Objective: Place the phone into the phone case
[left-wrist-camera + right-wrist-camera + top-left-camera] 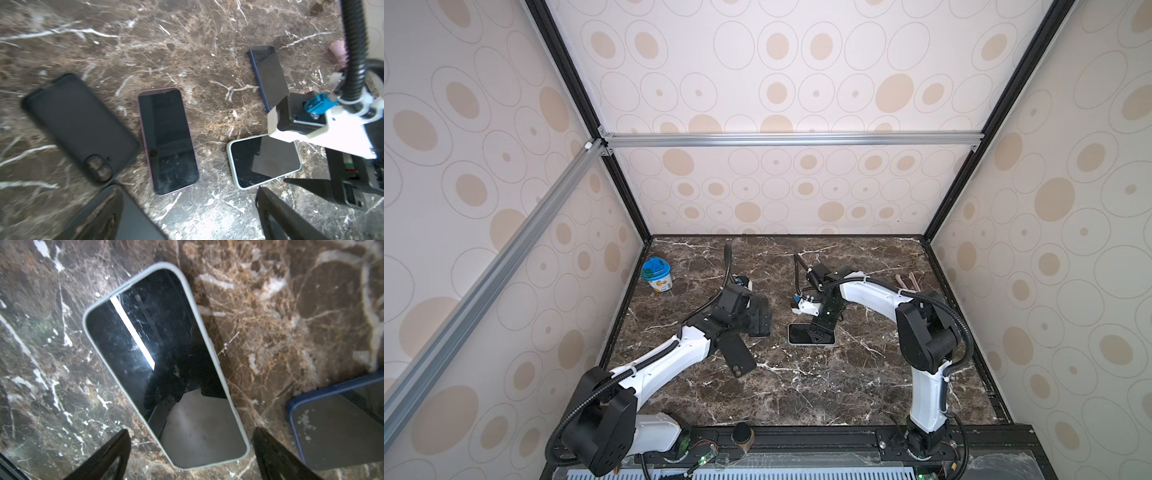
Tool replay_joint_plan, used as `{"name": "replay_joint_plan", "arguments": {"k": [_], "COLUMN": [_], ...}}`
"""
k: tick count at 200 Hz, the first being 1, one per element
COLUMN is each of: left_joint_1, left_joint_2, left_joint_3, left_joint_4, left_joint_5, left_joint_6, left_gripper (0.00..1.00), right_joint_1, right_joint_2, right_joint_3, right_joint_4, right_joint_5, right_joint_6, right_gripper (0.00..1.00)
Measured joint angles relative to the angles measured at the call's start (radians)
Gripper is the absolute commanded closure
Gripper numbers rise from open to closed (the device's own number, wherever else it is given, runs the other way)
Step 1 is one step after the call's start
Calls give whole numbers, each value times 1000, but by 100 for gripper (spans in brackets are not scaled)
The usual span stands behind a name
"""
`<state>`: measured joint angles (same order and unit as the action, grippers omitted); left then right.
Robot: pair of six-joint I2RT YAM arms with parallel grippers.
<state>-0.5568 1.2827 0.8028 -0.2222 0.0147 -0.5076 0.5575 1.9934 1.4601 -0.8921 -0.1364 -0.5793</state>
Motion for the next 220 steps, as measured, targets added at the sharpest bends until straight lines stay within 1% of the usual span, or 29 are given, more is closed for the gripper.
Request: {"name": "replay_joint_plan", "arguments": {"k": [53,92,126,166,183,210,220], "left_joint_1": [3,7,8,12,12,13,14], "left_joint_2": [-150,-230,-247,-252,-252,-252,-252], "left_joint_3": [-49,-70,-71,-74,-74,-74,-74], "left_joint_4": [-77,-112,-118,-126,-128,-132,-132], "left_joint_5": [-49,-69,-78,-88,-89,-89,-89], "left_joint_6": [4,3,3,4,4,5,5], "left_gripper": [0,0,0,0,0,0,0], "right_joint_1": [0,3,23,56,64,76,79], "right_joint_2": [0,0,0,-16,-27,-43,-48], "right_joint_3": [-62,-69,-76,-116,-132,-154,-161], "right_joint_4": [95,124,133,181,199,219,224], "right_joint_5": [-39,-48,-34,38,50,66,70], "right_joint_6": [-92,-127,-143,-145,-144,-139,-134], "right_gripper": [6,7,9,11,13,17,20]}}
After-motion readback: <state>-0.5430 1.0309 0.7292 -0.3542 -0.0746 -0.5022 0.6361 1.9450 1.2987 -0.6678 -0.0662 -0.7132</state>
